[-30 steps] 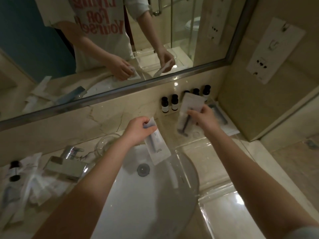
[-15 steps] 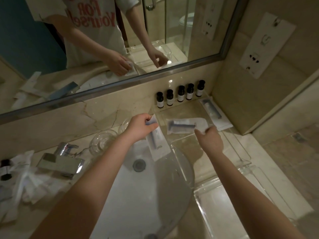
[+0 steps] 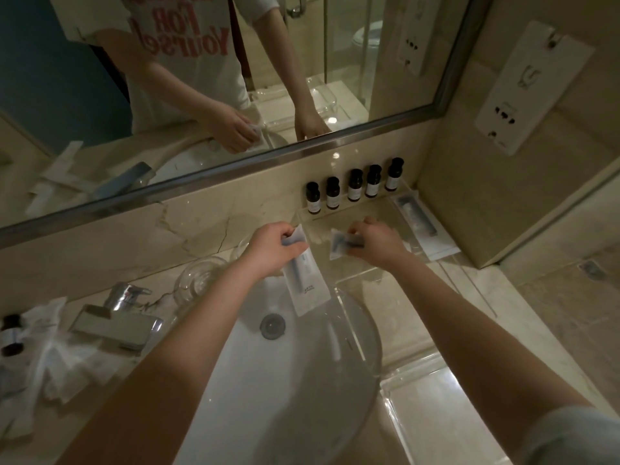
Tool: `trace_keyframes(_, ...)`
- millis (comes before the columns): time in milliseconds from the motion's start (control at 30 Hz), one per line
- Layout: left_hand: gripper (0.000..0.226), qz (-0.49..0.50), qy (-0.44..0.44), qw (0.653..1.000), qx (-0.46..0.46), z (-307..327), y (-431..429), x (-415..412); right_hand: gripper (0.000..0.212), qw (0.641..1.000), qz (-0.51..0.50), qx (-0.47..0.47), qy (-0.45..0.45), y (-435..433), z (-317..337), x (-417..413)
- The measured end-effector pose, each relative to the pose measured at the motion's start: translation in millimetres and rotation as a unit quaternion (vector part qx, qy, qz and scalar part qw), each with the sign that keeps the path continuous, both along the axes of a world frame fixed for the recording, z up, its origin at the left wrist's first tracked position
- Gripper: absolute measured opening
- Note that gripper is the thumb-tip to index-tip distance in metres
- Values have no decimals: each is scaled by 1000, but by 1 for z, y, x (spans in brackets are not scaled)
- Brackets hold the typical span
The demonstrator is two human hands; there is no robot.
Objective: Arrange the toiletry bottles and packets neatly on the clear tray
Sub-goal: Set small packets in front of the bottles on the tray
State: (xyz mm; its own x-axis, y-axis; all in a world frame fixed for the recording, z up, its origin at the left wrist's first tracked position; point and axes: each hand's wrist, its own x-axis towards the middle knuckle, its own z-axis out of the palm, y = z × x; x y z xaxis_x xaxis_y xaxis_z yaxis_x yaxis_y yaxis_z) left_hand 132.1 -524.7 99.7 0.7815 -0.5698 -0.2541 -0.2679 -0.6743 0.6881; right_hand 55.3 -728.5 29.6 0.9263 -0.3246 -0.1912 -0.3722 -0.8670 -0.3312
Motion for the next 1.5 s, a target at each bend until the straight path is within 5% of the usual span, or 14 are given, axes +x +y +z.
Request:
trace_keyframes(233, 21, -9, 6, 1000, 11, -10, -13, -1, 46, 982, -160, -69, -77, -16, -4, 1)
trace_keyframes(400, 35, -15, 9, 1000, 9, -14, -20, -1, 30, 975, -98, -92, -178, -7, -15, -23)
trace_keyframes(533, 28, -19, 10, 1000, 9, -14, -23, 0, 47, 981, 10, -101, -163, -3, -41, -44)
trace_keyframes(1000, 24, -19, 11, 1000, -9, -2, -27, 0, 49, 986, -64, -70, -140, -15, -28, -25)
trace_keyframes(1100, 17, -3, 8, 999, -32, 3, -29, 1, 45, 974, -46, -20, -221, 2, -16, -31)
trace_keyframes(1267, 15, 13, 16, 995, -97, 10, -32, 4, 24, 923, -49, 350, -155, 37, 19, -46)
trace_keyframes(1367, 5, 22, 21, 993, -116, 12, -42, 2, 12, 899, -96, 392, -171, 40, 17, -47)
trace_keyframes(1500, 44, 55, 19, 997, -53, 2, -57, 2, 19, 883, -223, 379, -161, 34, 8, -46)
